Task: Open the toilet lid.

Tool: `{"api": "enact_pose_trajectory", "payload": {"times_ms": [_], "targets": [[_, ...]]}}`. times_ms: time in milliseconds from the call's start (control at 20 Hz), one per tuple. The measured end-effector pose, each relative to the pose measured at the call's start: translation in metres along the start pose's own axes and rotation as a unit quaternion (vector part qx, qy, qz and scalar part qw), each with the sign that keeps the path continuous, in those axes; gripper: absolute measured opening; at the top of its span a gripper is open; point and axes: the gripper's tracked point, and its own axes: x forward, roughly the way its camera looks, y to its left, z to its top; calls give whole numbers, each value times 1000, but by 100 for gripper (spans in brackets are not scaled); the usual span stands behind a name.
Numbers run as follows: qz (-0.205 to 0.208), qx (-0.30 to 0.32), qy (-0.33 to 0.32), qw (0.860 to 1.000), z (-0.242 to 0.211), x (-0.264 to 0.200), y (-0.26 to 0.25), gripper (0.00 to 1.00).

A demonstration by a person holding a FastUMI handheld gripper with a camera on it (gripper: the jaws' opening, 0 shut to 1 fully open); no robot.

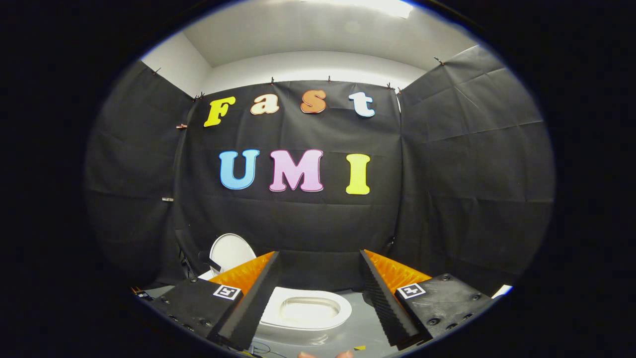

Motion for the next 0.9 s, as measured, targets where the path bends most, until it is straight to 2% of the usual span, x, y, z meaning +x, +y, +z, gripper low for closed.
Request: {"api": "enact_pose_trajectory", "payload": {"times_ms": [900], "targets": [[4, -2, 3, 1000, -2, 1, 4, 98]]}}
